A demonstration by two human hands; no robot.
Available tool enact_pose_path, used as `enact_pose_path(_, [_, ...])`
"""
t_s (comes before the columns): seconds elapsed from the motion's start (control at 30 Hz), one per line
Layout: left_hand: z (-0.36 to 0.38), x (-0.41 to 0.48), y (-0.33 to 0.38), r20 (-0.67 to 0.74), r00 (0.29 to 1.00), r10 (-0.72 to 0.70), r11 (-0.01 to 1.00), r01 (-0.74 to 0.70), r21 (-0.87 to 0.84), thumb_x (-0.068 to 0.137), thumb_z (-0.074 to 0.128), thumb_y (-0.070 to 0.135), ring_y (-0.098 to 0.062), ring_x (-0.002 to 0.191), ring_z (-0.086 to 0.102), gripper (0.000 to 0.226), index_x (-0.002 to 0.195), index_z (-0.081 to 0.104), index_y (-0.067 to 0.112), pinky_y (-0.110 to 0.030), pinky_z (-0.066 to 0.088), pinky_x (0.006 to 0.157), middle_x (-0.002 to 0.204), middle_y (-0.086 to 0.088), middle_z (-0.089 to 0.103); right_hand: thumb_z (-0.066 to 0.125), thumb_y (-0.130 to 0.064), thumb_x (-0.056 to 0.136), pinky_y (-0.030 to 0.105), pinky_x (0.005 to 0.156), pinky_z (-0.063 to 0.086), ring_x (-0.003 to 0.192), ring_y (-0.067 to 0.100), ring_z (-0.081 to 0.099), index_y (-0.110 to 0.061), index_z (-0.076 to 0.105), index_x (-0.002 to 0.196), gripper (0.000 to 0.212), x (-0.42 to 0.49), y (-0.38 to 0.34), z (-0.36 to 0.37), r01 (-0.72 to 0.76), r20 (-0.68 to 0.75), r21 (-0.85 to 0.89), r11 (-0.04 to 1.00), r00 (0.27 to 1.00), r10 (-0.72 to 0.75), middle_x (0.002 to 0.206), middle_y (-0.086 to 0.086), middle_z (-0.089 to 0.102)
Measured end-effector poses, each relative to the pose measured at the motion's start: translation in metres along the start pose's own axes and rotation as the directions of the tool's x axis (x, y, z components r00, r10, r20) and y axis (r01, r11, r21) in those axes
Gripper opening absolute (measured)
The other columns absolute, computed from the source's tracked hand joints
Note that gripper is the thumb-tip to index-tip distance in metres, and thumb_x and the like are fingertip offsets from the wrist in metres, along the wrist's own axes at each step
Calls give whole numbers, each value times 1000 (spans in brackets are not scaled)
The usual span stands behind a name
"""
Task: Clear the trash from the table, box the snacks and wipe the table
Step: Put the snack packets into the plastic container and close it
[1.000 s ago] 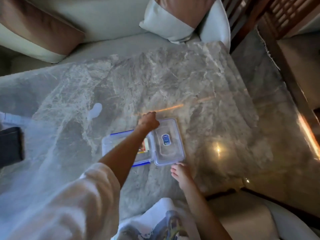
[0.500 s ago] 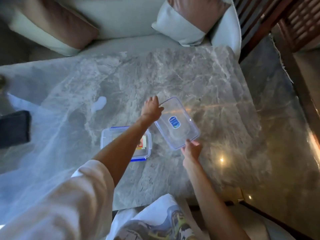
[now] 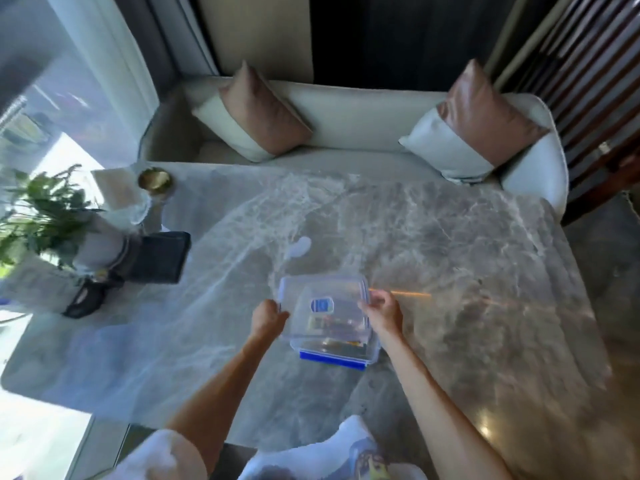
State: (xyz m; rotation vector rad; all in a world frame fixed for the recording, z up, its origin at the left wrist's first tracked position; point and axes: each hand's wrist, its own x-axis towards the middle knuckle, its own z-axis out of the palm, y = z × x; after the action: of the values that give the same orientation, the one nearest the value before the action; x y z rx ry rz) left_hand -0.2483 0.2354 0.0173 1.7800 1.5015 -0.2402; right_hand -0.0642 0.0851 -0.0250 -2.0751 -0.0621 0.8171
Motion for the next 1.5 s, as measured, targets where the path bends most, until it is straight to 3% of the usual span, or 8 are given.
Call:
enact_pose_path(0.07, [13,-4,-16,24,1000,-11,1000,11,-15,79,65,14,-40,90,65,24,59,53,8,-40,49,73,92,-30,68,79,-16,70,28,73,45,84,23,65,-18,63,94,29,-17,19,-1,-17,-29,-59,998,999,16,91,1,68])
enact_pose_path(0.17, [20,-9,-15,42,999,27,999,-25,-45,79,66,14,-39,88,66,16,75,64,-1,-38,47,69,88,-27,70,79,-23,73,29,74,47,84,23,64,-13,63,100,33,-32,33,-7,-34,-106,-98,995,994,24,93,4,69])
enact_pose_path(0.27, [24,-6,-9,71,995,74,997,-72,-34,81,66,16,-39,87,65,19,80,65,-3,-34,41,65,90,-27,69,73,-19,79,29,75,44,88,28,64,-9,63,102,27,-35,36,-8,-56,-159,-127,990,987,35,97,10,69])
enact_pose_path(0.47, [30,3,-13,84,994,76,997,-77,13,82,65,16,-38,90,64,23,94,67,-4,-36,48,73,101,-24,67,67,-17,84,31,77,47,88,26,64,-10,63,104,22,-38,33,-2,-60,-204,-169,984,979,25,100,9,69])
enact_pose_path(0.67, [37,0,-19,107,991,86,995,-89,31,83,66,16,-40,89,63,25,89,64,-8,-31,36,64,95,-26,69,68,-17,83,30,77,47,87,23,63,-12,65,101,19,-43,41,-1,-45,-232,-188,981,973,0,100,7,71])
enact_pose_path(0.8, [37,1,-21,96,990,103,994,-107,31,83,67,18,-38,89,64,25,89,63,-6,-34,42,67,95,-24,69,68,-17,84,29,78,47,87,22,61,-12,64,105,22,-45,45,-4,-54,-214,-172,984,977,16,103,7,69])
enact_pose_path(1.17, [42,-1,-17,66,994,89,996,-90,8,89,61,18,-38,100,60,24,103,57,-1,-30,37,71,108,-24,65,62,-29,89,32,79,48,96,27,65,-21,58,113,25,-41,53,-8,-8,-146,-256,967,989,-30,111,6,69])
enact_pose_path(1.5, [43,-2,-8,114,993,19,1000,-21,19,91,57,13,-37,97,52,28,112,47,-2,-39,42,85,120,-25,46,59,-31,89,33,72,43,93,29,61,-25,49,110,25,-30,56,-7,-39,-84,-337,941,996,11,109,8,65])
